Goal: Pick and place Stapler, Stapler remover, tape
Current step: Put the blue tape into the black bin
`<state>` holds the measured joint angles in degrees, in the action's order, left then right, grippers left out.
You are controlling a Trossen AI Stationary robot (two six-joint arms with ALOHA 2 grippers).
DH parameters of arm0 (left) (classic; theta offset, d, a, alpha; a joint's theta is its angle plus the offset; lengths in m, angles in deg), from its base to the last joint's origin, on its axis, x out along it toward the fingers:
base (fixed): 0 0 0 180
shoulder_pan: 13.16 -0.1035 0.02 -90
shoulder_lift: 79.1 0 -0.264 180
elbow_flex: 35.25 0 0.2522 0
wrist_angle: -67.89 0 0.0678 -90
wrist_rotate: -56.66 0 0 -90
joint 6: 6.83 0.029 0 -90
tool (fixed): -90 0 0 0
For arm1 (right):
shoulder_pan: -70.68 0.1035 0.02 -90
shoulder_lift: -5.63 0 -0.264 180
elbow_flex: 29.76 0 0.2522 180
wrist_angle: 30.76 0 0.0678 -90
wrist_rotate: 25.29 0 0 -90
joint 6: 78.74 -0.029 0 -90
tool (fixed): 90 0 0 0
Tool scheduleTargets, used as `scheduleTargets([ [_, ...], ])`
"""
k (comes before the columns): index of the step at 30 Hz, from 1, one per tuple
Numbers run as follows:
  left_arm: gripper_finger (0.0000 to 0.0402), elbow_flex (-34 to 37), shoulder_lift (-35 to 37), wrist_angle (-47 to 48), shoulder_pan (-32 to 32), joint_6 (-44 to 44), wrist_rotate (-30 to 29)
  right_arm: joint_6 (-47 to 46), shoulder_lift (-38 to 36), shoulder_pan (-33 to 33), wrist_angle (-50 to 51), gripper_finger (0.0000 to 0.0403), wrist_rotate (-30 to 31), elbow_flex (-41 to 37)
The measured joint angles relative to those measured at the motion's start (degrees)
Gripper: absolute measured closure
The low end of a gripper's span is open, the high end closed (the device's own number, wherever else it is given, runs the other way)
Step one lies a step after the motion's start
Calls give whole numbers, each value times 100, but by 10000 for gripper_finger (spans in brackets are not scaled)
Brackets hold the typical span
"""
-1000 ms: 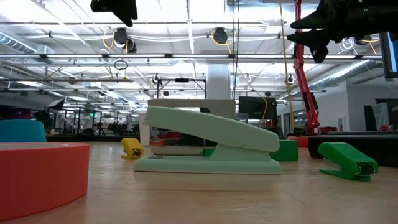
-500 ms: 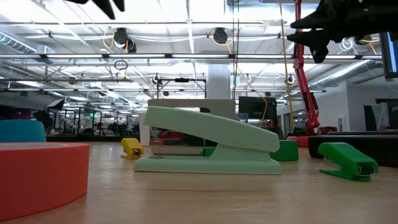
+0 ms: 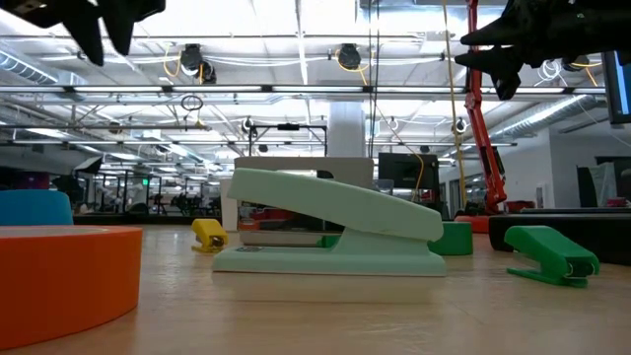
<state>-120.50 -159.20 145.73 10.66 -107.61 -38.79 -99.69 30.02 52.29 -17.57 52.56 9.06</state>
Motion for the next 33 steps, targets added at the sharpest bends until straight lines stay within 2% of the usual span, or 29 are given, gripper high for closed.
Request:
scheduleTargets([
  [14, 284, 677, -4, -254, 558, -570, 304, 0, 2, 0, 2, 257, 0, 0],
  [24, 284, 1388, -4, -1121, 649, -757, 405, -85, 2, -2, 2, 257, 0, 0],
  [29, 284, 1819, -4, -1393, 689, -758, 763, -87, 0, 0, 2, 257, 0, 0],
  [33, 284, 2171, -4, -1968, 752, -899, 805, -87, 2, 0, 2, 257, 0, 0],
])
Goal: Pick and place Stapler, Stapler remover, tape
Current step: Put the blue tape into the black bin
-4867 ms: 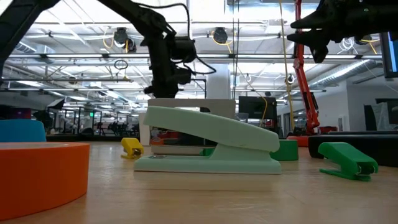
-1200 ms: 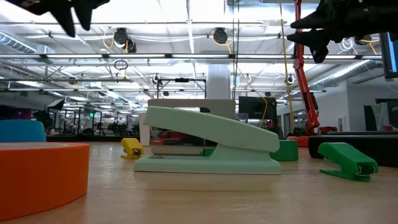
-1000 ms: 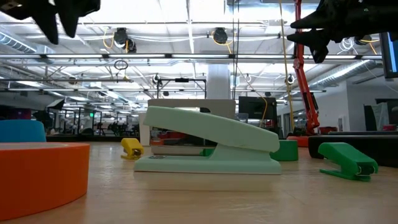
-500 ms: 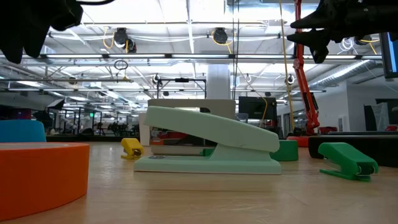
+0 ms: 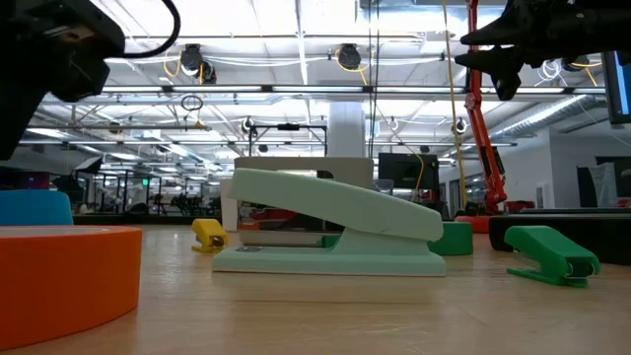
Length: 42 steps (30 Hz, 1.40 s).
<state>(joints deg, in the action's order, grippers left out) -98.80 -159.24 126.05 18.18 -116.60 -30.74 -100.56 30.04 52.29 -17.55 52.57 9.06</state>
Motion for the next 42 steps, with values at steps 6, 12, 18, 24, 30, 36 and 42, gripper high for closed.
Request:
scheduleTargets([
  [6, 283, 244, -2, -516, 30, -147, 77, 0, 0, -1, -2, 257, 2, 0],
  [12, 283, 245, -28, -448, 28, -156, -13, 0, -2, 0, -2, 257, 2, 0],
  [18, 274, 243, -199, -533, 28, -154, -61, 0, -2, 0, -2, 257, 2, 0],
  [24, 218, 243, -243, -531, 28, -272, -14, 0, -2, 0, -2, 257, 2, 0],
  [30, 181, 242, -290, -556, 85, -291, -60, 0, -2, 0, -2, 257, 2, 0],
  [36, 176, 238, -614, -685, 109, -295, -16, 0, -1, -1, -2, 257, 2, 0],
  [42, 176, 236, -924, -874, 109, -180, -9, 0, -2, -1, 0, 257, 2, 0],
])
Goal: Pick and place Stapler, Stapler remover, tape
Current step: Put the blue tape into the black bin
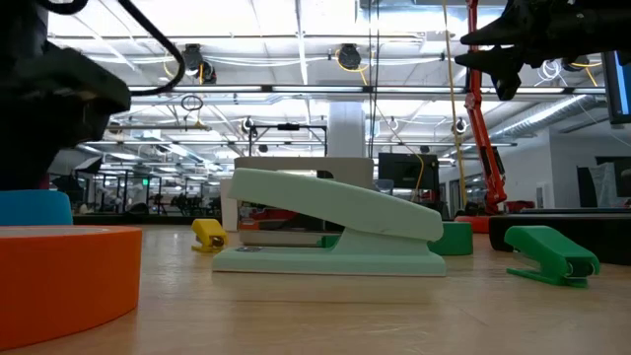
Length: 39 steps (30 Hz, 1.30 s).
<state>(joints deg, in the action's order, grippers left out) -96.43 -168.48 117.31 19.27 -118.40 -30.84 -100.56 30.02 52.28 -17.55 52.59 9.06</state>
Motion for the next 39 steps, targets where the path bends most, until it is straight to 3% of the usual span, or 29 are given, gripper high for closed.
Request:
scheduleTargets([
  [6, 194, 2, -176, -80, 2, -10, 55, 0, 0, -1, -2, 257, -2, 0],
  [22, 359, 2, -140, -162, 2, -42, 55, 0, 0, 0, -1, 257, -2, 0],
  [32, 355, 2, 495, -80, 2, -162, 3, 0, 0, 0, -1, 257, -2, 0],
  [39, 360, 2, 1280, -146, -29, -92, -982, 1, 2, 1, -2, 257, -2, 0],
])
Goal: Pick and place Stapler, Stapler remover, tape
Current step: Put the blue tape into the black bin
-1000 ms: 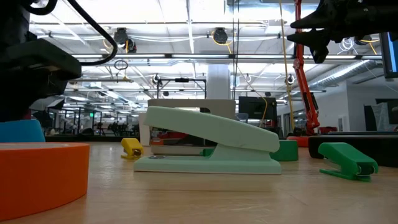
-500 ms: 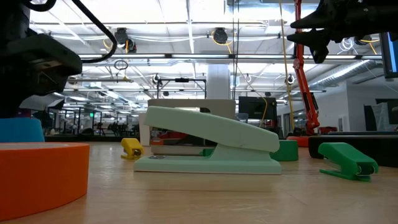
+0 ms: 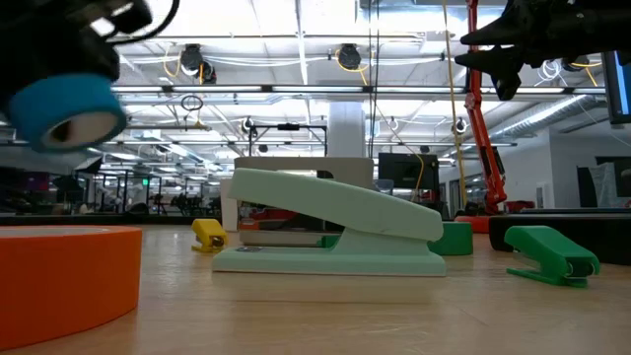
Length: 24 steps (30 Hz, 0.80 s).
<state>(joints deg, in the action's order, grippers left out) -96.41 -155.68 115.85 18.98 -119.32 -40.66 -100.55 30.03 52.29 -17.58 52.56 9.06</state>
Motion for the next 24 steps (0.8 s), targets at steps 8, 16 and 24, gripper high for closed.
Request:
scheduleTargets([
  [8, 354, 0, 558, -438, -382, 827, -1262, -1, 0, -1, -42, 257, 1, -2],
  [16, 360, -2, 604, -1713, -1366, 2724, -1408, -606, 327, 9, -758, 257, -180, -2],
  [24, 359, -2, 601, -3134, -2415, 4441, -1313, -1000, 1178, 13, -1914, 257, -752, -2],
])
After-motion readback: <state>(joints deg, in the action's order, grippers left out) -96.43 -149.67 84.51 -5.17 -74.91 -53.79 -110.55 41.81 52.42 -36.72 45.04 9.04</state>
